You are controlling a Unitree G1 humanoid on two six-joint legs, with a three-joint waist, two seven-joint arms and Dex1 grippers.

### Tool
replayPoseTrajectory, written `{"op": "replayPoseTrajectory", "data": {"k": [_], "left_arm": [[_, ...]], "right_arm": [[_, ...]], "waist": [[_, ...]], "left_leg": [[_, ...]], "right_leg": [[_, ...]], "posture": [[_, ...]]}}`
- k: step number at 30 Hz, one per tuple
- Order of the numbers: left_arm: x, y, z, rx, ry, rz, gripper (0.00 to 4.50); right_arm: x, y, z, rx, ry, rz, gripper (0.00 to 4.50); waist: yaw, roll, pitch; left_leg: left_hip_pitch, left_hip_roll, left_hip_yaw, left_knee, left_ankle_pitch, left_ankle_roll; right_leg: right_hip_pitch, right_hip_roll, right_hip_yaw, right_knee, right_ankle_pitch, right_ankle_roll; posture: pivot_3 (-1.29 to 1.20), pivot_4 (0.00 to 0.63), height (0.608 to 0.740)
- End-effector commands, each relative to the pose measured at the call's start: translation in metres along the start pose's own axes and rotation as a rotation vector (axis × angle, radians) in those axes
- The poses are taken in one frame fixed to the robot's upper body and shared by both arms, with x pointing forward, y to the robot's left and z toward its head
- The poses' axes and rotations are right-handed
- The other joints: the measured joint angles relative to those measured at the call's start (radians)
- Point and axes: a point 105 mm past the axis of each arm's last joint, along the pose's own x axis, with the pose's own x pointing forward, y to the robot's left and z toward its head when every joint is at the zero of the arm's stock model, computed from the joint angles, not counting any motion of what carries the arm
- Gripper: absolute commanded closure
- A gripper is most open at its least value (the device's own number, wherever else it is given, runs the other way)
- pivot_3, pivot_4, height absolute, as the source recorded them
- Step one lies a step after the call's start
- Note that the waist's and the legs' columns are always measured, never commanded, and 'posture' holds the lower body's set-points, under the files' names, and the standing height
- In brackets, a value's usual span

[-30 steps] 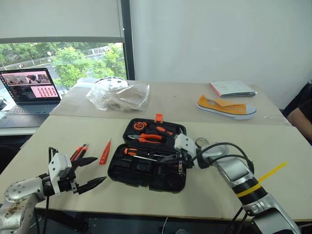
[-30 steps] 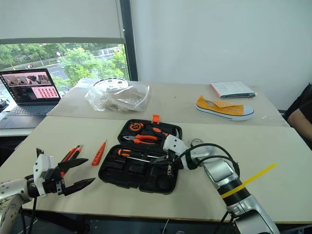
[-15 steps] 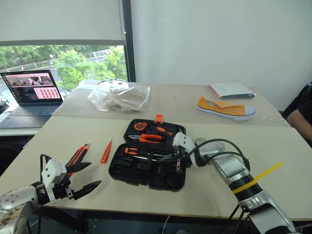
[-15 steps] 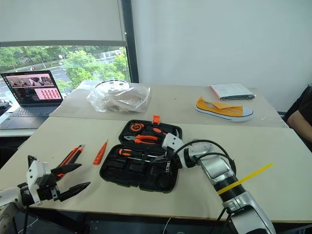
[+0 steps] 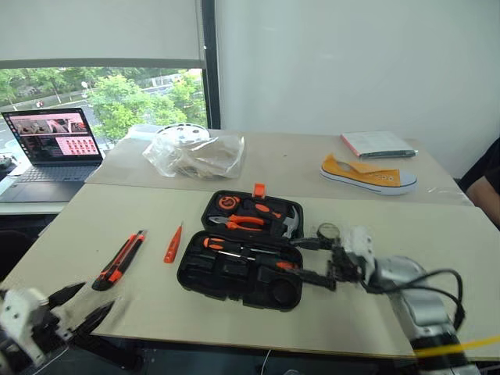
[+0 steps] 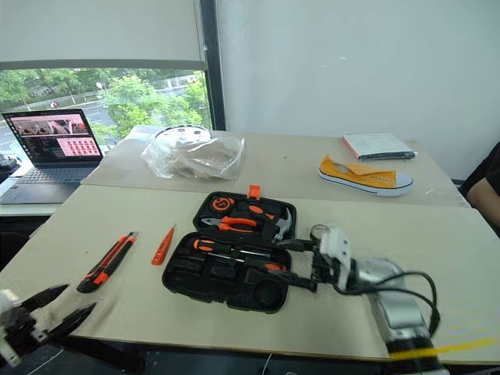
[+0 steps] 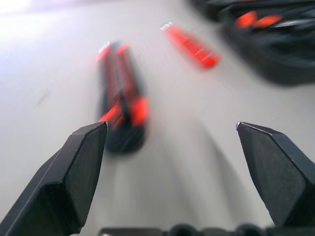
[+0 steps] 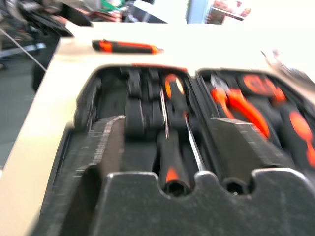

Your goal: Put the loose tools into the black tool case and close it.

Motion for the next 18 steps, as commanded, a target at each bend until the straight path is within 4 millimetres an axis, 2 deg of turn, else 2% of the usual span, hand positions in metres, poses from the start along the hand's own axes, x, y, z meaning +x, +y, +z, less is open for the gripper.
{"op": "replayPoseTrajectory", "data": {"k": [1, 3, 6, 8, 11, 14, 18], "left_arm": [[-0.015, 0.009, 0.003, -0.053, -0.001, 0.102, 0.0], [-0.009, 0.006, 0.01, -0.092, -0.004, 0.1, 0.0], [0.01, -0.002, 0.032, -0.148, -0.04, 0.044, 0.0], [0.031, -0.01, 0.048, -0.194, -0.031, 0.009, 0.0], [0.059, -0.018, 0.058, -0.26, 0.067, 0.001, 0.0], [0.102, -0.031, 0.08, -0.266, 0.091, 0.022, 0.0], [0.132, -0.044, 0.085, -0.253, 0.153, 0.016, 0.0]], "right_arm": [[-0.02, 0.0, 0.019, -0.028, -0.078, -0.055, 0.03], [-0.024, -0.001, 0.023, -0.043, -0.092, -0.082, 0.03], [-0.024, -0.004, 0.029, -0.064, -0.102, -0.091, 0.03], [-0.022, -0.004, 0.034, -0.078, -0.107, -0.087, 0.03], [-0.019, -0.005, 0.04, -0.082, -0.112, -0.081, 0.03], [-0.017, -0.005, 0.044, -0.095, -0.112, -0.077, 0.03], [-0.014, -0.003, 0.045, -0.098, -0.108, -0.081, 0.03]], "waist": [[0.002, 0.0, 0.0], [0.002, 0.0, 0.0], [0.009, 0.0, 0.001], [0.02, 0.0, 0.001], [0.026, 0.001, 0.001], [0.03, 0.001, 0.002], [0.018, -0.001, 0.003]], "left_leg": [[0.0, 0.0, 0.0, 0.0, 0.0, 0.0], [0.0, 0.0, 0.0, 0.0, -0.001, 0.002], [0.001, 0.0, 0.0, 0.0, -0.004, 0.008], [0.001, 0.0, -0.001, 0.001, -0.003, 0.007], [0.001, 0.0, -0.002, 0.0, 0.0, 0.004], [0.001, -0.001, -0.002, 0.0, 0.004, -0.002], [0.002, -0.002, -0.001, 0.0, 0.005, -0.004]], "right_leg": [[0.001, 0.0, 0.0, 0.0, 0.0, 0.0], [0.001, -0.001, 0.0, -0.002, 0.0, 0.0], [0.001, -0.002, 0.001, -0.002, 0.001, 0.002], [0.002, -0.001, 0.001, -0.001, 0.002, 0.002], [0.002, -0.001, 0.001, 0.0, 0.004, -0.001], [0.002, -0.001, 0.002, 0.003, 0.004, -0.001], [0.002, 0.0, 0.002, 0.005, 0.004, 0.0]], "posture": [[0.0, 0.15, 0.74], [0.0, 0.15, 0.74], [0.0, 0.15, 0.74], [0.0, 0.15, 0.74], [0.0, 0.15, 0.74], [0.0, 0.15, 0.74], [0.0, 0.15, 0.74]]}}
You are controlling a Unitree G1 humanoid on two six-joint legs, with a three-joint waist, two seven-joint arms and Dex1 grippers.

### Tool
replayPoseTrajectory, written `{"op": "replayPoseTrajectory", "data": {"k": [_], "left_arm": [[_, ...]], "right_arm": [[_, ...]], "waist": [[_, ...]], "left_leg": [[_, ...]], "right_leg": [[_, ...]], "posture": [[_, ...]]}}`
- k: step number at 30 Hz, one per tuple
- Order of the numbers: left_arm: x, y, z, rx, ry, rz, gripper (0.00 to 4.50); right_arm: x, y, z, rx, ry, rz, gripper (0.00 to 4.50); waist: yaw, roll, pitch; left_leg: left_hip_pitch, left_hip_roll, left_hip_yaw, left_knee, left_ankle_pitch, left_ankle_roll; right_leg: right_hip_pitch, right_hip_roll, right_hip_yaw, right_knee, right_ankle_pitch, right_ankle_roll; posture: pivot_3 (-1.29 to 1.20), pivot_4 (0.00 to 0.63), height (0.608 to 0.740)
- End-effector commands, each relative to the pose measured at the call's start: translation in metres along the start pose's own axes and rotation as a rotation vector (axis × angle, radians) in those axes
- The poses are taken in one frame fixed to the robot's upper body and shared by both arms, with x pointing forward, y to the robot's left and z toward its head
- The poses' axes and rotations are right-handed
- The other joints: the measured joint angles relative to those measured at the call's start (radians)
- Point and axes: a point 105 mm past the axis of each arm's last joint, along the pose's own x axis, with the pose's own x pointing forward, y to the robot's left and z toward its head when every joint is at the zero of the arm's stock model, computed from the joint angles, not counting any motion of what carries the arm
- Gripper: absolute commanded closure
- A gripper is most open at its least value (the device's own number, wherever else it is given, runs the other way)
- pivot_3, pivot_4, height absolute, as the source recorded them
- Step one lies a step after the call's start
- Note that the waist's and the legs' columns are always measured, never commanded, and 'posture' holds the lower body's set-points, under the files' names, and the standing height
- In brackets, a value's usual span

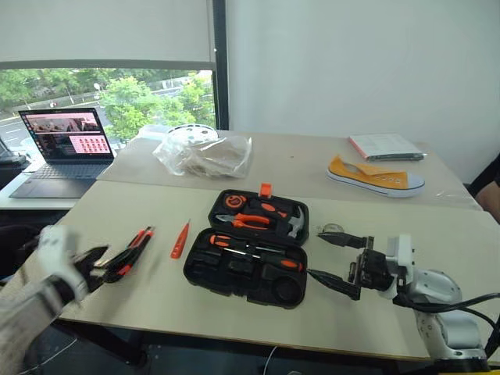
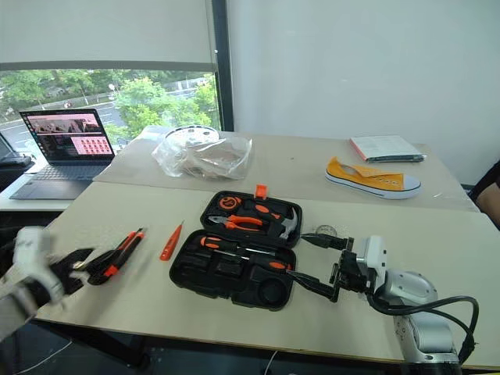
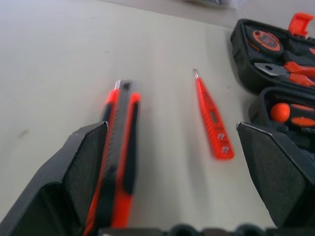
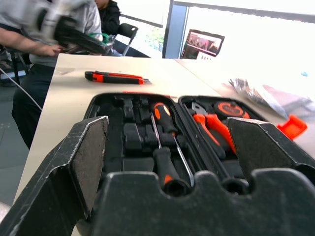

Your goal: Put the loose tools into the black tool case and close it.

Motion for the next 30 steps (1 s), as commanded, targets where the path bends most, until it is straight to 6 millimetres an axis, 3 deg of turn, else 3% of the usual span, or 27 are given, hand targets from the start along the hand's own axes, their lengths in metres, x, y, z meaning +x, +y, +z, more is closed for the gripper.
{"op": "replayPoseTrajectory", "data": {"k": [1, 8, 13, 21, 24, 30], "left_arm": [[0.021, -0.01, -0.004, 0.018, 0.076, 0.017, 0.0], [0.053, -0.01, -0.014, 0.053, 0.164, 0.058, 0.0], [0.072, -0.031, -0.023, 0.06, 0.193, -0.017, 0.0], [0.084, -0.034, -0.035, 0.07, 0.244, -0.038, 0.0], [0.083, -0.029, -0.04, 0.074, 0.261, -0.029, 0.78], [0.077, -0.021, -0.043, 0.058, 0.259, -0.019, 2.9]], "right_arm": [[0.001, 0.0, 0.009, -0.027, -0.011, -0.007, 0.03], [0.004, 0.001, 0.013, -0.04, -0.006, -0.017, 0.03], [0.006, 0.002, 0.016, -0.048, -0.014, -0.036, 0.03], [0.009, 0.005, 0.02, -0.049, -0.024, -0.032, 0.03], [0.009, 0.005, 0.021, -0.047, -0.025, -0.031, 0.0], [0.008, 0.006, 0.021, -0.046, -0.024, -0.03, 0.0]], "waist": [[-0.007, 0.0, 0.0], [-0.008, 0.0, 0.0], [0.002, 0.0, 0.001], [0.007, 0.0, 0.0], [0.007, 0.0, 0.0], [0.006, 0.0, 0.0]], "left_leg": [[0.0, 0.0, 0.0, 0.0, 0.0, -0.001], [-0.001, 0.001, 0.001, -0.001, 0.002, -0.004], [-0.001, 0.0, 0.001, 0.0, 0.002, -0.004], [0.0, 0.0, 0.0, 0.0, 0.002, -0.004], [0.001, 0.0, 0.0, 0.0, 0.002, -0.004], [0.001, 0.0, 0.0, 0.0, 0.002, -0.004]], "right_leg": [[0.0, 0.0, 0.0, 0.0, 0.0, 0.0], [-0.002, 0.011, 0.001, -0.003, 0.0, 0.0], [-0.002, 0.01, 0.003, 0.0, 0.0, 0.0], [-0.001, 0.009, 0.002, 0.001, 0.0, 0.0], [0.0, 0.009, 0.002, 0.002, 0.0, 0.0], [0.0, 0.008, 0.003, 0.001, 0.0, 0.0]], "posture": [[0.0, 0.15, 0.74], [0.0, 0.15, 0.74], [0.0, 0.15, 0.74], [0.0, 0.15, 0.74], [0.0, 0.15, 0.74], [0.0, 0.15, 0.74]]}}
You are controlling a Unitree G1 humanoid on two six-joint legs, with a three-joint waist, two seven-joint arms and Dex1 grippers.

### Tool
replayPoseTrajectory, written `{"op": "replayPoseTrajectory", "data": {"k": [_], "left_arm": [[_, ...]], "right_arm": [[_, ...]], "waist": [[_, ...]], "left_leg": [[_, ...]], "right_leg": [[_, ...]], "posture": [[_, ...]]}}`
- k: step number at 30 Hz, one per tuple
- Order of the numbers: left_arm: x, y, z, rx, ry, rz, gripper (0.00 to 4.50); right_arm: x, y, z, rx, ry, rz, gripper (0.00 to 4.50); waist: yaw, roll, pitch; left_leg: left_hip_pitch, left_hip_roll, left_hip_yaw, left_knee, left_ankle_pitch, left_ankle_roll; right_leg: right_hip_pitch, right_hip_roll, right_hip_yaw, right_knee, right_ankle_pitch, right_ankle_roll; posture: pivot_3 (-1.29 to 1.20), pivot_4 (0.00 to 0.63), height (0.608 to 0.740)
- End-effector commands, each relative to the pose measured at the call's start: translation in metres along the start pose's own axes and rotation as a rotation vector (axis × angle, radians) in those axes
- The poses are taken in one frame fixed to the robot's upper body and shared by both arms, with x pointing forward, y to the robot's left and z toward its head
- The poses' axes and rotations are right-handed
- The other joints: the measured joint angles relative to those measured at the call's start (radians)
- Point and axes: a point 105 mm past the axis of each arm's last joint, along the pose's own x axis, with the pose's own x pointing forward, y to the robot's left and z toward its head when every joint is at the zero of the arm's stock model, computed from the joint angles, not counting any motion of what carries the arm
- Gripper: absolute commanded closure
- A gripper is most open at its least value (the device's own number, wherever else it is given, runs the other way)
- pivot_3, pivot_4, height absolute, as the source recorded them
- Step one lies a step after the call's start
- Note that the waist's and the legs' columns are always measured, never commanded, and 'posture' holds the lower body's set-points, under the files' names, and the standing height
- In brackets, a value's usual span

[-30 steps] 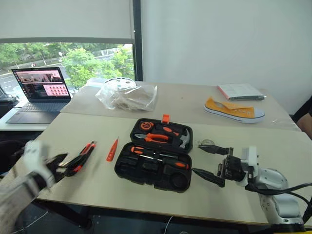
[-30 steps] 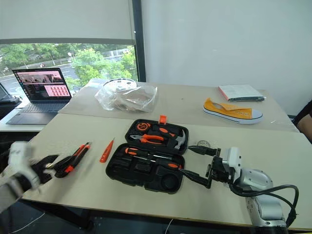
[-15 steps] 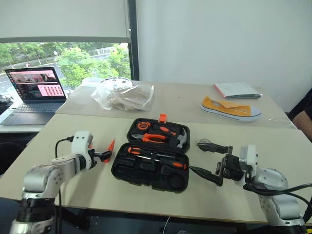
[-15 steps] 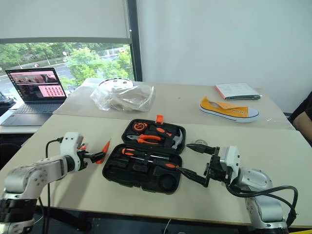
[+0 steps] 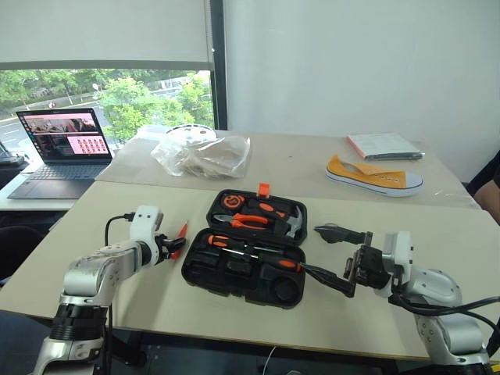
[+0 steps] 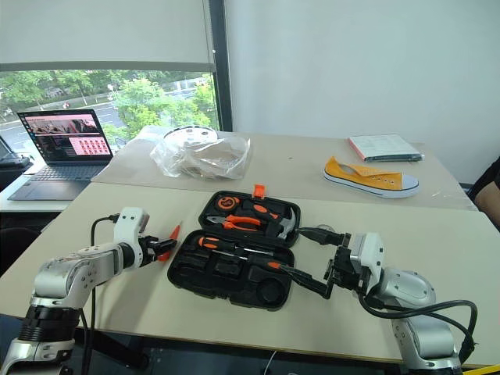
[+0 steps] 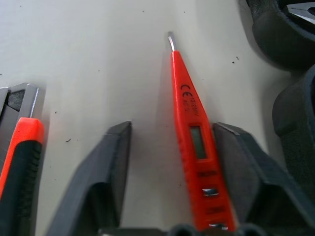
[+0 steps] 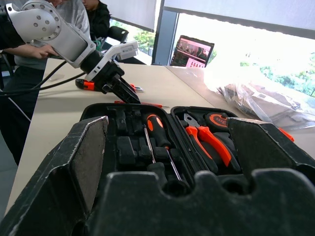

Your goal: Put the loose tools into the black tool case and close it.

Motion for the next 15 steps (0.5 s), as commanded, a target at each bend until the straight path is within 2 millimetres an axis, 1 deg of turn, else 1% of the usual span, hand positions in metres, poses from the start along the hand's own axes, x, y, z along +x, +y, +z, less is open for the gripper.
{"op": "replayPoseTrajectory", "data": {"k": [1, 2, 4, 6, 8, 9, 11, 13, 15], "left_arm": [[-0.004, 0.003, -0.011, -0.021, 0.006, -0.03, 3.23], [-0.009, 0.005, -0.003, -0.028, -0.056, -0.056, 3.57], [-0.019, 0.01, 0.007, -0.055, -0.121, -0.107, 3.57], [-0.027, 0.01, 0.016, -0.008, -0.167, -0.162, 3.57], [-0.039, 0.007, 0.033, 0.061, -0.243, -0.275, 3.57], [-0.046, -0.001, 0.042, 0.127, -0.29, -0.38, 3.57], [-0.06, -0.021, 0.05, 0.286, -0.337, -0.58, 3.57], [-0.067, -0.035, 0.051, 0.403, -0.324, -0.719, 3.57], [-0.069, -0.045, 0.05, 0.497, -0.289, -0.823, 3.57]], "right_arm": [[-0.001, 0.002, 0.011, -0.03, -0.02, 0.015, 0.0], [-0.002, 0.002, 0.011, -0.032, -0.015, 0.013, 0.0], [-0.005, 0.001, 0.012, -0.037, -0.003, 0.012, 0.0], [-0.01, 0.002, 0.015, -0.035, 0.001, 0.01, 0.0], [-0.016, 0.003, 0.016, -0.03, 0.02, 0.016, 0.0], [-0.019, 0.004, 0.016, -0.028, 0.032, 0.019, 0.0], [-0.025, 0.005, 0.016, -0.024, 0.053, 0.022, 0.0], [-0.029, 0.006, 0.015, -0.025, 0.068, 0.02, 0.0], [-0.031, 0.005, 0.015, -0.027, 0.077, 0.016, 0.0]], "waist": [[0.0, 0.0, 0.0], [-0.002, 0.0, 0.0], [-0.004, 0.0, 0.0], [-0.005, -0.001, 0.0], [-0.004, -0.001, 0.001], [-0.004, -0.001, 0.002], [-0.002, -0.002, 0.002], [-0.001, -0.002, 0.002], [0.002, -0.001, 0.002]], "left_leg": [[0.0, 0.0, 0.0, 0.0, 0.0, 0.0], [0.0, 0.0, 0.0, 0.0, 0.0, 0.0], [0.0, 0.0, 0.0, 0.0, 0.0, 0.0], [-0.002, 0.0, 0.0, 0.0, 0.0, 0.0], [-0.002, 0.001, 0.0, 0.0, 0.0, 0.0], [-0.003, 0.0, 0.0, 0.0, 0.0, 0.0], [-0.003, 0.0, 0.0, 0.0, 0.0, 0.0], [-0.003, 0.0, 0.0, 0.0, 0.0, 0.0], [-0.003, 0.0, 0.0, 0.0, 0.0, 0.001]], "right_leg": [[0.0, 0.0, 0.0, 0.0, 0.0, 0.0], [0.0, 0.0, 0.0, 0.0, 0.0, 0.0], [0.0, -0.004, 0.0, -0.001, 0.0, 0.0], [-0.002, -0.004, -0.001, -0.001, 0.0, 0.0], [-0.002, -0.004, -0.002, -0.001, 0.0, 0.0], [-0.002, -0.003, -0.002, -0.001, 0.0, 0.0], [-0.002, -0.002, -0.003, -0.002, 0.0, 0.0], [-0.002, 0.0, -0.002, -0.002, 0.0, 0.0], [-0.002, 0.001, -0.002, -0.003, 0.0, 0.0]], "posture": [[0.0, 0.15, 0.74], [0.0, 0.15, 0.74], [0.0, 0.15, 0.74], [0.0, 0.15, 0.74], [0.0, 0.15, 0.74], [0.0, 0.15, 0.74], [0.0, 0.15, 0.74], [0.0, 0.15, 0.74], [0.0, 0.15, 0.74]]}}
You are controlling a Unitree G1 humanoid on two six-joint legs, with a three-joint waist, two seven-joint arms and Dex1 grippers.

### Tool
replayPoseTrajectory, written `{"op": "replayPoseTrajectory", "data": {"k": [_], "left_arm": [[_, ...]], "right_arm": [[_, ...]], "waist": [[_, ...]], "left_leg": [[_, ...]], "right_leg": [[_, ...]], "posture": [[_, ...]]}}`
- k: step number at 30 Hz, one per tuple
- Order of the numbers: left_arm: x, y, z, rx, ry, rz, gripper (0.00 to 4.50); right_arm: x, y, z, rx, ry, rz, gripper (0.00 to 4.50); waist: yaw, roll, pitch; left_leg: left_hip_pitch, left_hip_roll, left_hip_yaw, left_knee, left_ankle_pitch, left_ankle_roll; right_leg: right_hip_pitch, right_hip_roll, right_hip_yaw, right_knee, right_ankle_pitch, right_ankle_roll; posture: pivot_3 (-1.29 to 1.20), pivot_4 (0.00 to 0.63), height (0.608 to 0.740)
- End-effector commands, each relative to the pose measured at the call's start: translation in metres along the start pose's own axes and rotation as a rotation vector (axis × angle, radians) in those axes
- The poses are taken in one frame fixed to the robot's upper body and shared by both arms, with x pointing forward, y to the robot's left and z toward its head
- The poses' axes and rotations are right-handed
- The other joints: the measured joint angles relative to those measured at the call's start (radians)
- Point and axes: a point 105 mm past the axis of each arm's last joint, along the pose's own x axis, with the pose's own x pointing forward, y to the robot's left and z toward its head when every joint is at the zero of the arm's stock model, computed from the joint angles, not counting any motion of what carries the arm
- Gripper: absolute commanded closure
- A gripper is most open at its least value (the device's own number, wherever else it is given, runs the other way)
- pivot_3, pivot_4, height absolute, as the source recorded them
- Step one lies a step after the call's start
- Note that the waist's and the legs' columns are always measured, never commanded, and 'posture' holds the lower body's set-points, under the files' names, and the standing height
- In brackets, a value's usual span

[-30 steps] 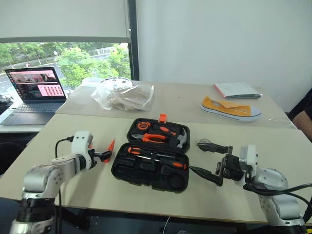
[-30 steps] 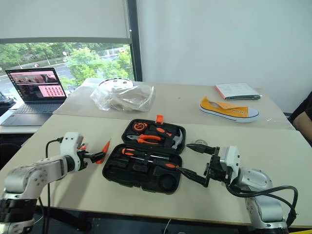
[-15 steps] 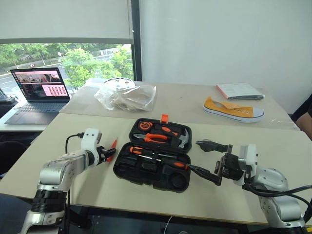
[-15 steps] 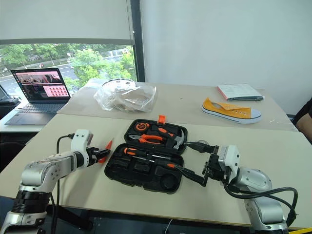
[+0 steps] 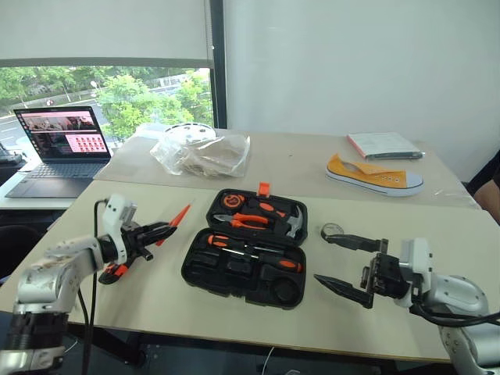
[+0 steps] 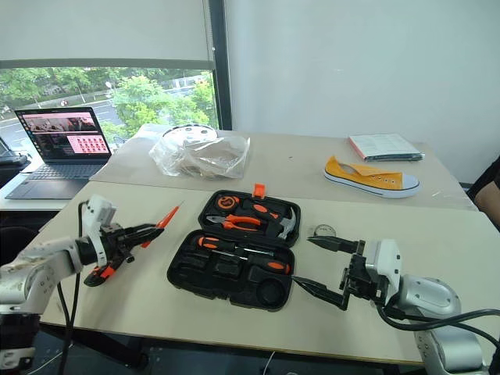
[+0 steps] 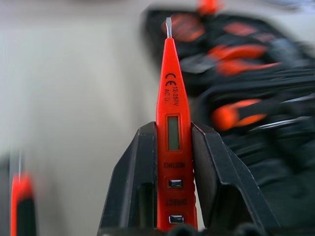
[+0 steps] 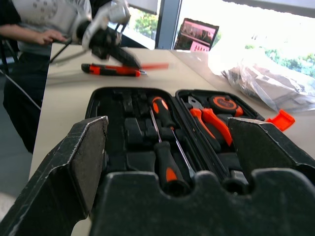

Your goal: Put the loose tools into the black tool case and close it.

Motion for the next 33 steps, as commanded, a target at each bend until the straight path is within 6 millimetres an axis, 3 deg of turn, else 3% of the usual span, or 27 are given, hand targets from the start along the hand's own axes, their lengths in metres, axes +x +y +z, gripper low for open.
{"op": "replayPoseTrajectory", "data": {"k": [1, 5, 8, 18, 22, 33], "left_arm": [[0.013, -0.022, 0.01, 0.182, 0.056, -0.273, 3.57], [0.035, -0.027, -0.005, 0.427, 0.24, -0.447, 3.57], [0.051, -0.026, -0.015, 0.517, 0.332, -0.522, 3.57], [0.072, -0.027, -0.035, 0.613, 0.453, -0.619, 3.57], [0.085, -0.021, -0.033, 0.643, 0.468, -0.554, 3.57], [0.075, -0.021, -0.046, 0.667, 0.597, -0.62, 3.57]], "right_arm": [[-0.004, -0.001, 0.011, -0.04, -0.012, -0.004, 0.0], [-0.007, 0.003, 0.011, -0.033, -0.01, -0.021, 0.0], [-0.008, 0.009, 0.01, -0.021, -0.007, -0.032, 0.0], [-0.009, 0.016, 0.011, -0.013, -0.004, -0.062, 0.0], [-0.009, 0.018, 0.012, -0.011, -0.004, -0.068, 0.0], [-0.008, 0.017, 0.011, -0.011, -0.002, -0.071, 0.0]], "waist": [[-0.001, 0.0, 0.0], [0.003, 0.0, 0.0], [0.002, 0.0, 0.0], [-0.006, -0.002, 0.001], [-0.004, -0.002, 0.001], [-0.007, -0.002, 0.001]], "left_leg": [[0.0, 0.0, 0.0, 0.0, 0.0, 0.0], [0.0, 0.0, 0.001, 0.0, 0.0, 0.0], [-0.001, -0.001, 0.001, 0.0, 0.0, 0.0], [-0.001, -0.001, 0.003, 0.002, -0.003, 0.006], [-0.001, -0.001, 0.003, 0.002, -0.004, 0.007], [0.0, -0.001, 0.003, 0.003, -0.004, 0.008]], "right_leg": [[0.0, 0.001, 0.0, 0.0, 0.0, 0.0], [0.0, 0.003, 0.0, 0.0, 0.0, 0.0], [0.0, 0.004, 0.0, -0.001, 0.0, 0.0], [0.0, 0.003, 0.0, -0.002, -0.002, 0.003], [0.0, 0.003, 0.0, -0.001, -0.002, 0.003], [0.0, 0.003, 0.0, 0.0, -0.002, 0.004]], "posture": [[0.0, 0.15, 0.74], [0.0, 0.15, 0.74], [0.0, 0.15, 0.74], [0.0, 0.15, 0.74], [0.0, 0.15, 0.74], [0.0, 0.15, 0.74]]}}
